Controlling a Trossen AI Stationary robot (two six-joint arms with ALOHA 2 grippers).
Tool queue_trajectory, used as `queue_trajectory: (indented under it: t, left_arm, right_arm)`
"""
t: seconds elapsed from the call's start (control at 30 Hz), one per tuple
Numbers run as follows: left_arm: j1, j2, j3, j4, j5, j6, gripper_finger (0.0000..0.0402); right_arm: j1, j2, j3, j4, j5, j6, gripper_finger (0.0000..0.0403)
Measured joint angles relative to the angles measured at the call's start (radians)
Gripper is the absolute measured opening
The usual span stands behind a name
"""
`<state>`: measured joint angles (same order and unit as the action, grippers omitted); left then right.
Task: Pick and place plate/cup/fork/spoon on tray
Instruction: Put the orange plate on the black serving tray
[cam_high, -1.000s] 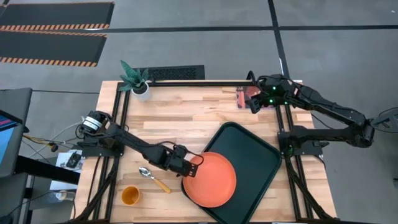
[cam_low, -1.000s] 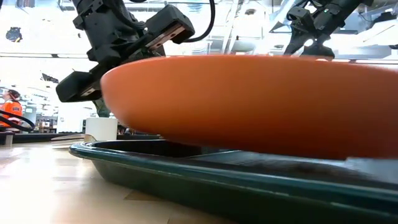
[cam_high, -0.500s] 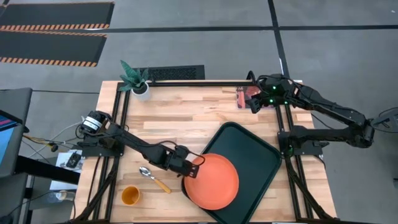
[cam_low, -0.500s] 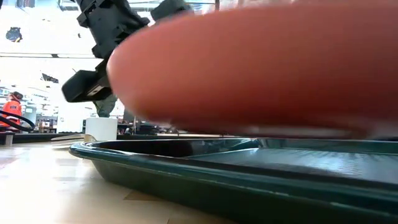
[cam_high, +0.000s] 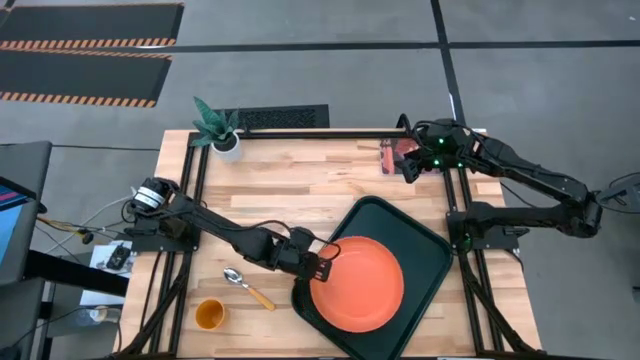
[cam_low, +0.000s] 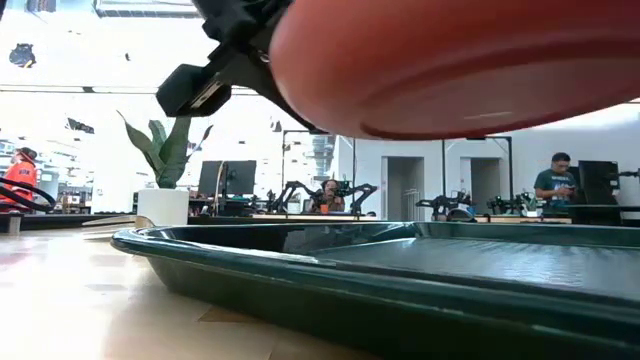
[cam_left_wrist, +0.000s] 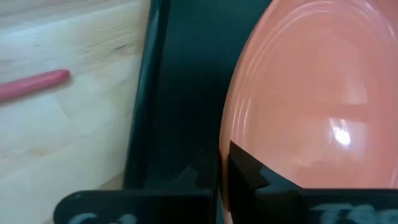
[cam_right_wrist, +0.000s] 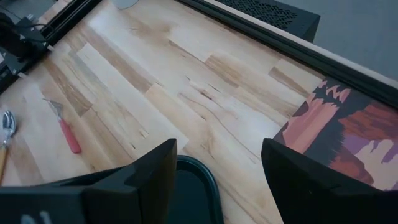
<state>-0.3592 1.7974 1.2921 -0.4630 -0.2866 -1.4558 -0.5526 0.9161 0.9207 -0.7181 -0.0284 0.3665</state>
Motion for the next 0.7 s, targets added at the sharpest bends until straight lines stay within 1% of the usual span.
queue_trajectory:
  t: [0.1, 0.2, 0.37, 0.47, 0.53, 0.7]
  left_arm:
    - [0.000, 0.050, 0.062, -0.030, 0.012, 0.006, 0.0000]
    - [0.000, 0.129, 0.165, -0.044, 0.050, 0.047, 0.0000]
    - [0.000, 0.256, 0.368, -0.231, 0.065, 0.130, 0.0000]
    - [0.000, 0.295, 0.457, -0.323, 0.065, 0.179, 0.0000]
    - [-0.001, 0.316, 0.482, -0.330, 0.058, 0.176, 0.0000]
    - [-0.005, 0.362, 0.495, -0.255, 0.033, 0.157, 0.0000]
  right_arm:
    - [0.000, 0.000, 0.000, 0.000, 0.000, -0.009, 0.0260]
    - [0.000, 0.000, 0.000, -0.002, 0.000, -0.009, 0.0260]
    - [0.000, 0.000, 0.000, -0.003, 0.000, -0.009, 0.0260]
    - [0.000, 0.000, 0.000, -0.004, 0.000, -0.007, 0.0260]
    - [0.000, 0.000, 0.000, -0.006, 0.000, 0.009, 0.0260]
    - [0.001, 0.000, 0.000, -0.008, 0.000, 0.024, 0.0260]
